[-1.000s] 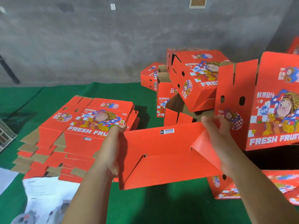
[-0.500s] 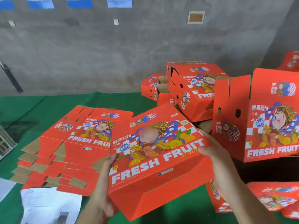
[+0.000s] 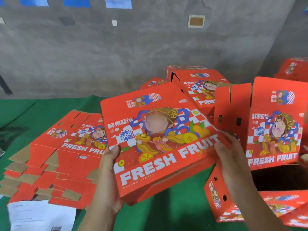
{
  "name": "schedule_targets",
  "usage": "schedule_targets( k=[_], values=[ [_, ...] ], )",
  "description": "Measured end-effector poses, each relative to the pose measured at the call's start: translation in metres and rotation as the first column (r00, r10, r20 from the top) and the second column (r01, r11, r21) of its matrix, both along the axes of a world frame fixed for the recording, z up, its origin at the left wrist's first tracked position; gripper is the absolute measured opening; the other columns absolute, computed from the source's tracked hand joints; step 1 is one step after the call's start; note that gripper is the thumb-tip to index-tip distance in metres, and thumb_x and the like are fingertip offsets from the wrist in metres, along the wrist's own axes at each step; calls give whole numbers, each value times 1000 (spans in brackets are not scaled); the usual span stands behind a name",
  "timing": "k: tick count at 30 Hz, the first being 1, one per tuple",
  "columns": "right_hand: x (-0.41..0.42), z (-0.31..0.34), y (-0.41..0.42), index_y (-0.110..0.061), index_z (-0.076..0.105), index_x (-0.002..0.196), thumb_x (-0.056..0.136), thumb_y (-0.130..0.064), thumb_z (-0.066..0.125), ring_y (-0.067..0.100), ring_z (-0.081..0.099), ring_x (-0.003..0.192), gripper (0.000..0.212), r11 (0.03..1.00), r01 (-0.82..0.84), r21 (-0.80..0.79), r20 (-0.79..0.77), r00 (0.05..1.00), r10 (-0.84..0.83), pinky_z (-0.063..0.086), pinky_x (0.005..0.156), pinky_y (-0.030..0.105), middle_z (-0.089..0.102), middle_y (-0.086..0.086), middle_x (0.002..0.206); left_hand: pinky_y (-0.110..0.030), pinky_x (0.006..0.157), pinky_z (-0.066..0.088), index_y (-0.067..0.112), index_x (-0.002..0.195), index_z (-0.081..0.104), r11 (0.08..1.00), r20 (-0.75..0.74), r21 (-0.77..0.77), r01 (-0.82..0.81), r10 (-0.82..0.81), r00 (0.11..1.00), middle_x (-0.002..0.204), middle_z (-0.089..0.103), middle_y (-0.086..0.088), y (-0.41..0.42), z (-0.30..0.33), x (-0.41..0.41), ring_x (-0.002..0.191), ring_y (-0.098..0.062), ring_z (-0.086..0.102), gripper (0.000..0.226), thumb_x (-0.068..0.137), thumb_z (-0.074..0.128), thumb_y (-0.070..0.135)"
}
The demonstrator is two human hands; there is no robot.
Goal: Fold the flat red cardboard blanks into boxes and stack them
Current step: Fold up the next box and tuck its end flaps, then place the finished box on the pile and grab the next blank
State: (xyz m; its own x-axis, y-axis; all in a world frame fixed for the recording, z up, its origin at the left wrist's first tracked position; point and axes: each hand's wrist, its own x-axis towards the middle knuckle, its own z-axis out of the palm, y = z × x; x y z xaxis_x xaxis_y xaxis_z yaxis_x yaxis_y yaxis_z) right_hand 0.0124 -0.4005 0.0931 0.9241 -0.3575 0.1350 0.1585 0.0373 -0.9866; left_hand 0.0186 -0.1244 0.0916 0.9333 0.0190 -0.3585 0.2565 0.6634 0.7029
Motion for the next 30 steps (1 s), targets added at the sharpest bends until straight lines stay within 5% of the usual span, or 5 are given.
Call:
schedule_targets(
  k=[4, 13, 21, 27, 30],
  values=[
    [4, -4, 22, -40, 31, 152, 81, -57, 69, -11, 60, 111, 81, 975, -62, -212, -34, 998, 56, 48, 101, 32, 57, -33, 126, -65, 111, 43, 21, 152, 48, 983, 58, -9, -185, 185, 981, 145, 60, -19, -10, 1, 26, 133, -43, 57, 67, 93, 63, 50],
    [59, 5, 64, -58, 15, 148, 69, -54, 80, 10, 39, 144, 103, 850, -78, -522, 130, 977, 169, 45, 112, 48, 28, -15, 152, -45, 78, 59, 43, 142, 36, 971, 186, 105, -213, 191, 964, 149, 54, -16, -71, 57, 97, 129, -41, 59, 106, 53, 84, 72],
    [162, 38, 7, -18, 10, 163, 79, -32, 70, 30, 29, 147, 104, 782, 235, -577, 185, 971, -155, 26, 123, 50, 27, 13, 150, -54, 102, 55, 16, 155, 36, 841, 208, 517, 162, -307, 929, 141, 64, -10, -132, 107, 202, 117, -30, 69, 87, 92, 59, 71],
    [205, 51, -26, -9, 15, 163, 89, -12, 68, 45, 36, 132, 91, 767, 347, -540, 79, 928, -364, 28, 116, 44, 35, 26, 141, -24, 62, 59, 19, 106, 67, 780, 182, 543, 310, -469, 864, 103, 66, -3, -168, 126, 241, 86, -20, 72, 31, 110, 46, 41],
    [212, 51, -27, -18, 16, 163, 88, -10, 65, 41, 37, 133, 89, 804, 359, -474, 70, 925, -372, 32, 113, 42, 35, 19, 141, -34, 102, 55, 27, 147, 54, 557, 145, 745, 367, -672, 726, 134, 66, 2, -188, 119, 236, 123, -22, 64, 41, 107, 56, 31]
  ],
)
